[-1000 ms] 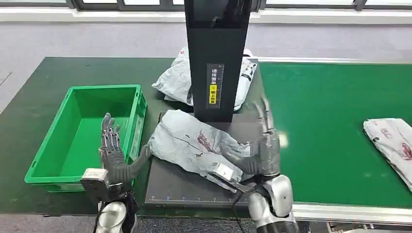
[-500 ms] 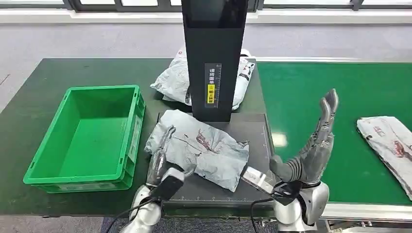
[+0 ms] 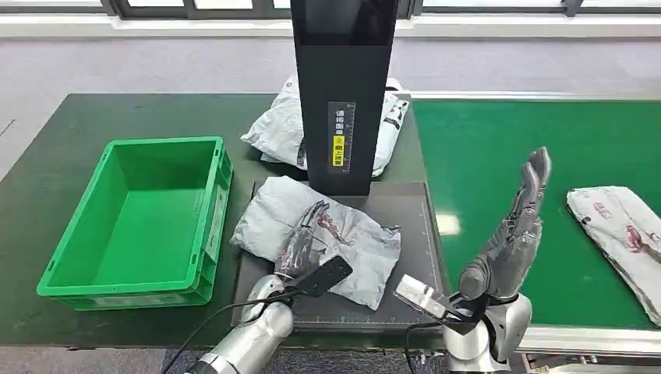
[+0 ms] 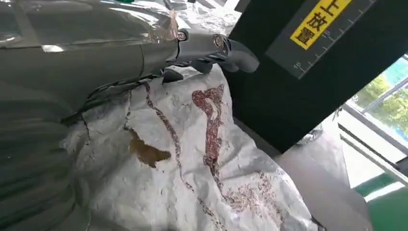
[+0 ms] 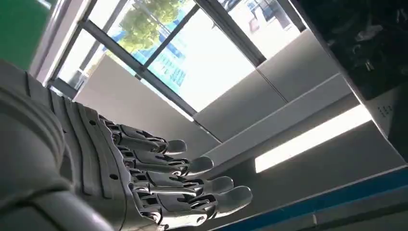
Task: Moved the parcel from conveyor to table for the left to box.
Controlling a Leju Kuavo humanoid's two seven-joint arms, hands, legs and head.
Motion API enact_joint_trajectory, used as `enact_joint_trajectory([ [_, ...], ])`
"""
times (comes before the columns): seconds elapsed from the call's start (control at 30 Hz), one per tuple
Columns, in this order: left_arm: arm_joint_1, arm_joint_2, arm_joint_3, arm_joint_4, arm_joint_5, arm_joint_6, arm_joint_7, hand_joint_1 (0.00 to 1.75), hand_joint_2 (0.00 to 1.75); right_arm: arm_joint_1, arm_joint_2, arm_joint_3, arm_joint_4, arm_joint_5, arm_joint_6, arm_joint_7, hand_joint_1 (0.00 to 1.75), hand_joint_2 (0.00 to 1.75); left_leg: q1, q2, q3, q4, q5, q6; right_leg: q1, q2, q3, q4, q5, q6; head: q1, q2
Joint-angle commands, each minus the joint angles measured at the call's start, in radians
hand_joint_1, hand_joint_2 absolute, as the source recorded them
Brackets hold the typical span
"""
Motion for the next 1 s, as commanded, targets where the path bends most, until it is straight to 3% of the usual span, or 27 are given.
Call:
enact_joint_trajectory([
  [0.03,-0.091,0.004,-0.150,0.193,-0.099,-0.026,0.136,0.00,1.75,0.006,0.060,-0.069,0.062,-0.023,0.002,-0.012,0.00,0.00,0.001,-0.002,0.002,-0.002,0.001,0.000,0.001,-0.003,0.003,-0.002,0.000,-0.001,0.000,0.000],
  [0.13,-0.099,0.004,-0.188,0.219,-0.145,-0.039,0.196,0.05,1.75,0.002,0.060,-0.062,0.072,-0.025,0.002,-0.010,0.00,0.00,0.001,-0.001,0.002,-0.002,0.001,0.000,0.001,-0.001,0.003,-0.002,0.000,-0.001,0.000,0.000],
  [0.17,-0.100,0.004,-0.198,0.226,-0.160,-0.046,0.213,1.54,1.75,-0.001,0.060,-0.061,0.075,-0.029,0.002,-0.010,0.00,0.00,0.001,-0.001,0.002,-0.002,0.001,0.000,0.001,-0.001,0.003,-0.003,0.001,-0.001,0.000,0.000],
  [0.2,-0.099,0.004,-0.204,0.227,-0.176,-0.045,0.233,1.75,1.75,-0.001,0.060,-0.060,0.078,-0.028,0.002,-0.008,0.00,0.00,0.001,-0.001,0.002,-0.002,0.001,0.000,0.001,-0.001,0.003,-0.003,0.000,-0.001,0.000,0.000],
  [0.5,-0.102,0.004,-0.214,0.240,-0.214,-0.049,0.276,1.75,1.75,0.000,0.060,-0.057,0.082,-0.026,0.002,-0.007,0.00,0.00,0.001,-0.001,0.001,-0.001,0.000,0.000,0.001,-0.001,0.003,-0.002,0.000,-0.001,0.000,0.000],
  [0.53,-0.108,0.008,-0.221,0.246,-0.282,-0.049,0.353,1.75,1.75,0.002,0.060,-0.064,0.091,-0.039,0.002,-0.021,0.00,0.00,0.001,-0.002,0.003,-0.003,0.001,0.000,0.001,-0.002,0.005,-0.004,0.001,-0.001,0.000,0.000],
  [0.73,-0.109,0.018,-0.224,0.237,-0.389,-0.020,0.461,1.75,1.75,0.012,0.060,-0.059,0.102,-0.039,0.002,-0.027,0.00,0.00,0.001,-0.001,0.005,-0.003,0.001,0.000,0.001,-0.001,0.006,-0.004,0.001,-0.001,0.000,0.000],
  [0.87,-0.119,0.036,-0.266,0.214,-0.584,0.140,0.674,1.75,1.75,0.031,0.060,-0.044,0.088,-0.021,0.002,-0.010,0.00,0.00,0.001,0.000,0.007,-0.005,0.001,-0.001,0.001,0.000,0.008,-0.005,0.001,-0.002,0.000,0.000],
  [1.0,-0.095,0.066,-0.267,0.084,-0.690,0.201,0.762,1.75,1.75,0.040,0.060,-0.034,0.074,-0.010,0.002,0.004,0.00,0.00,0.001,0.000,0.005,-0.003,0.001,-0.001,0.001,0.000,0.005,-0.003,0.001,-0.002,0.000,0.000],
])
